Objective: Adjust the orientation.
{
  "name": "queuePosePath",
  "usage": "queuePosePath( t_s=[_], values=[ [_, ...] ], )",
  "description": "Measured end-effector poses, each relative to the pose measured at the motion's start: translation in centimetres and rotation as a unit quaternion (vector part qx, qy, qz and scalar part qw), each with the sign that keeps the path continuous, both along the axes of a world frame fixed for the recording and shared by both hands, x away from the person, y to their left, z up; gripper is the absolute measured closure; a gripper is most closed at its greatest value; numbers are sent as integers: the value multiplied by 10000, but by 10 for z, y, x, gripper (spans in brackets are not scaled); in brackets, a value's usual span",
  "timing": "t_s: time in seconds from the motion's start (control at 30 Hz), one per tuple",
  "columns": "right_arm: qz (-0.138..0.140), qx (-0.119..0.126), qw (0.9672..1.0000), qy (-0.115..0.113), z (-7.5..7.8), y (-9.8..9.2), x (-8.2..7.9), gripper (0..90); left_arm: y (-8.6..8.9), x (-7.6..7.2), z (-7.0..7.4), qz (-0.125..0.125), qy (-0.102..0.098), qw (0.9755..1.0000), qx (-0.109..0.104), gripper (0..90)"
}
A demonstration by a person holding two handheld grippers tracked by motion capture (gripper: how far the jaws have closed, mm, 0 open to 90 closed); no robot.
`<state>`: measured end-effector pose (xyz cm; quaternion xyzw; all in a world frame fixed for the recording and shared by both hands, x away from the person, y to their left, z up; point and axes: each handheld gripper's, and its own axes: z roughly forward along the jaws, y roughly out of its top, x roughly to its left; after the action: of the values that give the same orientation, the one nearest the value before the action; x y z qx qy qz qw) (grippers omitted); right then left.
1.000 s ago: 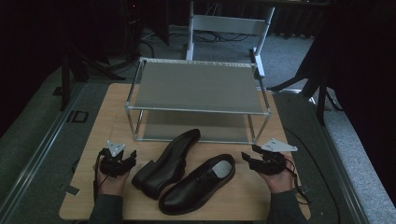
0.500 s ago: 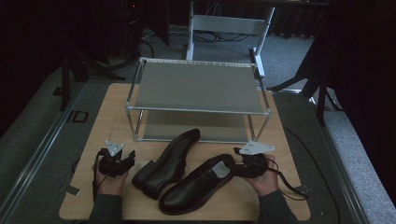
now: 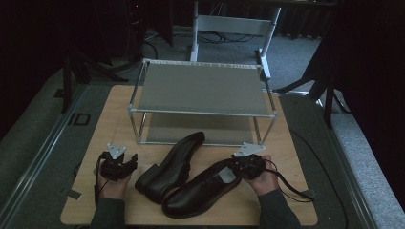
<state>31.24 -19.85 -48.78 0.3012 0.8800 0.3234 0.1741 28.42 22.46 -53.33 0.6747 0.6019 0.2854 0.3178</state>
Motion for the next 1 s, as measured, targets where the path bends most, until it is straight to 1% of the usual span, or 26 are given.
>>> queuePosePath(
  t_s=[0.07,0.13,0.17,0.2,0.3,0.37,0.47,0.57,0.6,0.63,0.67,0.7,0.73,0.77,0.8,0.9,0.97,1.0],
  values=[
    [-14,27,10000,14,0,-11,-6,707,0,0,0,15,2,10000,-11,490],
    [-37,139,9999,56,2,-22,-12,710,0,0,0,14,13,10000,2,490],
    [-37,139,9999,56,2,-22,-12,710,0,0,0,14,13,10000,2,490],
    [-53,126,9999,26,2,-27,-15,714,0,0,-1,18,12,10000,7,490],
    [-182,-34,9998,-43,3,-40,-23,725,0,0,-1,32,21,10000,17,490],
    [-309,-114,9994,-62,3,-48,-26,729,1,0,-1,39,22,10000,18,490],
    [-661,-168,9976,-71,4,-67,-29,732,1,0,-1,49,46,10000,18,490],
    [-1126,-138,9935,-90,4,-88,-31,731,0,0,-1,42,43,10000,23,490],
    [-1436,-72,9896,-72,4,-97,-31,729,0,1,-1,30,52,10000,36,490],
    [-1724,-2,9850,-75,3,-107,-32,727,0,1,-2,29,63,10000,48,490],
    [-1876,36,9822,-60,3,-113,-33,720,0,1,-2,28,73,10000,57,490],
    [-1926,117,9812,-8,3,-118,-35,702,0,1,-2,41,81,9999,59,490],
    [-1860,318,9820,49,4,-123,-38,688,-1,1,-3,44,86,9999,59,490],
    [-1835,385,9822,114,5,-125,-40,682,-1,1,-3,42,94,9999,65,490],
    [-1776,360,9833,160,5,-125,-42,678,-1,1,-3,28,102,9999,68,490],
    [-1662,208,9858,104,6,-123,-50,666,-2,2,-3,21,106,9999,90,489],
    [-1537,248,9877,152,8,-122,-54,658,-2,2,-4,11,118,9999,104,489],
    [-1368,310,9898,231,9,-121,-56,661,-2,2,-4,4,122,9999,110,489]
  ],
)
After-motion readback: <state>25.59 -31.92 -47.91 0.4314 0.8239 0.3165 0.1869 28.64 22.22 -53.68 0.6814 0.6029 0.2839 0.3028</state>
